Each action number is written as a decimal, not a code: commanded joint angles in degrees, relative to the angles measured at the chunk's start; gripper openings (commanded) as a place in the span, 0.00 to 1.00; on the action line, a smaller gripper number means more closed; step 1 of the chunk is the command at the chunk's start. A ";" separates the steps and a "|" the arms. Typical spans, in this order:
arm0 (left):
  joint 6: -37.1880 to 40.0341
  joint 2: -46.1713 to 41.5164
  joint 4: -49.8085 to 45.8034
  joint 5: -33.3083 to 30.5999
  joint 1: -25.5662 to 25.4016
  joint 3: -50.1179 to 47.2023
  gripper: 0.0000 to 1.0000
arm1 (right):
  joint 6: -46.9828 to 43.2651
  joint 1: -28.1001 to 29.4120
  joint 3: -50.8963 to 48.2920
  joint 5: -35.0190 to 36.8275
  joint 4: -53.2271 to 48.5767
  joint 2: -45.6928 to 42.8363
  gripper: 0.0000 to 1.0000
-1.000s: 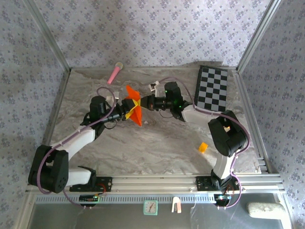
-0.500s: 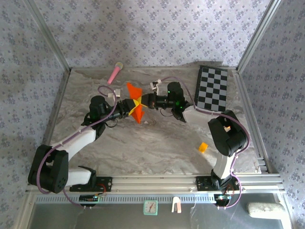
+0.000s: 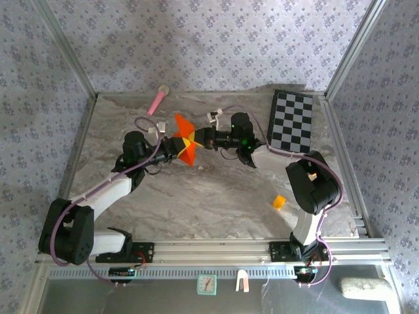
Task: Fold a paper plane with a square sheet of paper (pick it up from the middle)
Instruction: Turn over the paper at the center of the table.
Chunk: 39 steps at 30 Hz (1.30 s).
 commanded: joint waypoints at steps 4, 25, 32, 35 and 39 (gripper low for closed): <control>5.11 -0.28 -5.21 -1.16 -0.22 1.87 0.12 | -5.77 -2.62 -1.80 1.94 -6.72 -5.57 0.36; 43.21 17.43 -76.54 -70.10 -16.22 36.54 0.11 | -35.38 -8.05 -9.14 39.54 -47.72 -26.14 0.72; 43.13 33.05 -83.35 -84.98 -20.83 43.68 0.10 | -34.87 -8.82 -12.08 43.50 -47.48 -29.58 0.73; 43.04 38.49 -83.48 -87.80 -22.16 45.06 0.09 | -34.43 -9.69 -13.08 43.26 -47.43 -30.44 0.73; 42.66 44.70 -84.60 -91.26 -24.12 47.54 0.10 | -33.73 -10.59 -14.12 42.35 -47.47 -30.85 0.73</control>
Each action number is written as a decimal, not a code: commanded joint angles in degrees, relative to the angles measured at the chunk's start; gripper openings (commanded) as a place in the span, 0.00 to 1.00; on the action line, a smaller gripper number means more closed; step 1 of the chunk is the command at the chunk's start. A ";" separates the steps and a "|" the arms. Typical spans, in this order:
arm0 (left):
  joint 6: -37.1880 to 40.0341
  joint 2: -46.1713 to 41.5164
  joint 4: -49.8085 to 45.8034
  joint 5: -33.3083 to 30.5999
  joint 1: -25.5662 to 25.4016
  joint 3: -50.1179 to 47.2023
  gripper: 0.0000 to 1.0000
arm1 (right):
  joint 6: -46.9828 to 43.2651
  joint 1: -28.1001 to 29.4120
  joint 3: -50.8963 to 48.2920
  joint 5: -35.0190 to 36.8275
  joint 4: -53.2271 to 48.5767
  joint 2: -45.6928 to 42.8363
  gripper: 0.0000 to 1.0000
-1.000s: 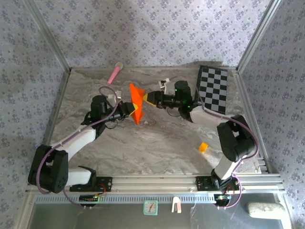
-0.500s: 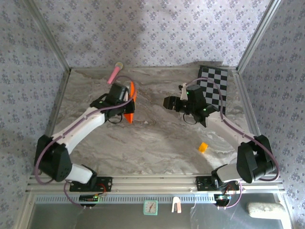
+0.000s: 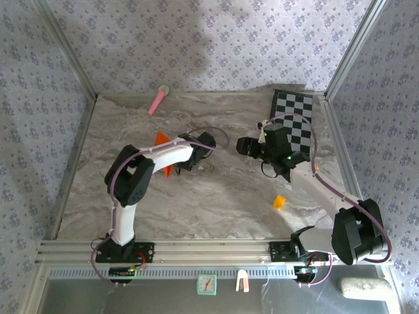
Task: Fold a paper plane with a square sheet of paper (pick it up from the middle)
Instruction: Turn over the paper at the center of the table.
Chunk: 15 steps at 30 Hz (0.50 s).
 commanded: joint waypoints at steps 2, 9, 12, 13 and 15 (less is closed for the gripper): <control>0.50 4.64 -3.88 -6.80 -2.15 3.55 0.11 | 0.37 -0.87 -1.28 0.58 -0.84 -1.16 0.73; -0.63 8.54 -4.19 -3.43 -4.14 5.62 0.20 | 1.44 -1.28 -1.97 -0.51 0.06 -0.73 0.73; -1.49 7.55 -3.17 0.46 -4.43 5.38 0.24 | 1.77 -1.37 -1.97 -0.77 0.18 -0.37 0.73; -1.72 6.99 -2.47 2.18 -4.47 5.03 0.25 | 1.87 -1.53 -2.02 -0.90 0.17 -0.37 0.73; -2.75 6.15 -1.95 4.62 -4.50 4.68 0.27 | 2.53 -1.68 -2.03 -0.89 0.33 -0.35 0.73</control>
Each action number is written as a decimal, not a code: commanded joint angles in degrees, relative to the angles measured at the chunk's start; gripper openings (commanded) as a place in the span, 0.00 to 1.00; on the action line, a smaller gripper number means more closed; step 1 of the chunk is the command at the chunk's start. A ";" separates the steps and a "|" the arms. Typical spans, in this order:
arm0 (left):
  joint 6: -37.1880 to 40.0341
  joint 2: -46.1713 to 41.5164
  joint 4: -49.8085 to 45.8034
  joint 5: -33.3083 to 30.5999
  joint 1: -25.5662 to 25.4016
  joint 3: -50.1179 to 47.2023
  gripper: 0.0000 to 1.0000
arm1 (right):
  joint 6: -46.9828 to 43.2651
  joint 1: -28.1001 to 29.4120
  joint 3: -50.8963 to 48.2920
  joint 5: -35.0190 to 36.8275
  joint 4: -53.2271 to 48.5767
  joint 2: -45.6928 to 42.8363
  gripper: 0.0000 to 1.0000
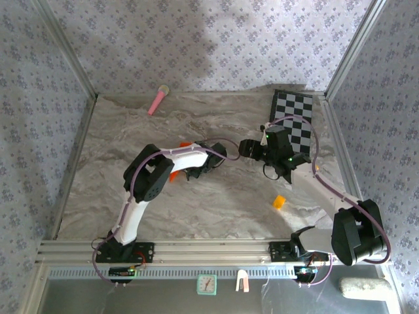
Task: Fold a paper plane with a square sheet of paper (pick it up from the middle)
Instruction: Turn over the paper at the center of the table, then move the paper to the center of the table.
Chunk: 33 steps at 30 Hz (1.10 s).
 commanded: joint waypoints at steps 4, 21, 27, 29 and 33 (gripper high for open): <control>-4.47 -5.00 0.91 12.11 -0.22 -0.47 0.31 | 2.51 -1.23 -0.80 -1.04 0.93 -0.24 0.73; -16.39 -30.64 10.57 34.35 -0.70 -14.30 0.49 | 5.39 -2.03 -1.46 -4.50 3.52 1.85 0.73; -16.21 -34.75 16.85 37.91 7.15 -20.14 0.56 | 7.09 -0.83 -1.40 -5.29 5.10 3.54 0.73; -16.40 -34.23 19.61 40.81 9.85 -21.87 0.59 | 7.26 -0.38 -1.20 -5.56 5.38 4.19 0.73; -16.56 -31.15 23.84 45.19 14.54 -23.30 0.62 | 7.50 0.58 -0.50 -5.98 5.63 5.53 0.73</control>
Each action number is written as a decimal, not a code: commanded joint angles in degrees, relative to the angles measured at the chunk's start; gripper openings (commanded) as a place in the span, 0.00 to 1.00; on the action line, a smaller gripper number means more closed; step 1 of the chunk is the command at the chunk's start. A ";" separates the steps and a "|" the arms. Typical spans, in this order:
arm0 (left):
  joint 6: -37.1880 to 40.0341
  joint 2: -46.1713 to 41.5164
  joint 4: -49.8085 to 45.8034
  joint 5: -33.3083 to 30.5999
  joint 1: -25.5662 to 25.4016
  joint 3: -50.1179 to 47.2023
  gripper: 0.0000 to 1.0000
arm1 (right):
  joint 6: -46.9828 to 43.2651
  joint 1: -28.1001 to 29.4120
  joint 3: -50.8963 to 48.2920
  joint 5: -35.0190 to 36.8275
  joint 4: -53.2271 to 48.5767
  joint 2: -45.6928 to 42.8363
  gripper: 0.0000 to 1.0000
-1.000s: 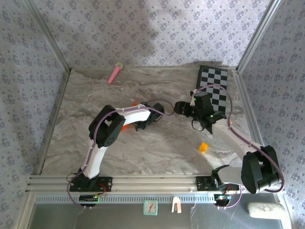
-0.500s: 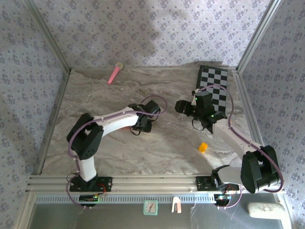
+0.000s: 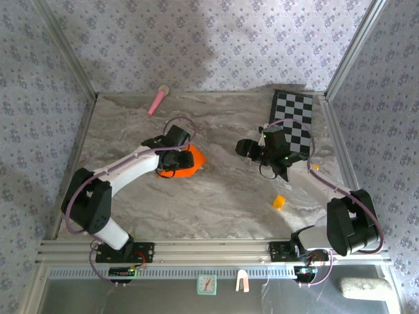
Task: Fold a paper plane with a square sheet of paper (pick it up from the middle)
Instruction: Move the paper to the center of the table.
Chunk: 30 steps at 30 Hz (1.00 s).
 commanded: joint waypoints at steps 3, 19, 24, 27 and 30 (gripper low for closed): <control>-0.56 4.25 7.19 5.78 4.61 -1.01 0.64 | 1.09 1.53 0.95 -1.24 1.35 1.67 0.73; -8.89 12.09 15.19 14.71 9.65 -3.42 0.69 | 10.46 7.63 3.48 -5.47 5.10 9.35 0.72; -15.82 12.23 19.06 18.53 9.76 -7.17 0.68 | 18.86 11.60 6.41 -5.90 3.38 15.05 0.66; -21.86 11.21 23.82 20.85 9.44 -10.96 0.68 | 25.02 13.55 6.78 -4.87 3.53 18.13 0.59; -27.54 9.53 27.04 20.28 7.66 -14.38 0.66 | 30.62 15.15 5.22 -2.30 6.14 19.57 0.55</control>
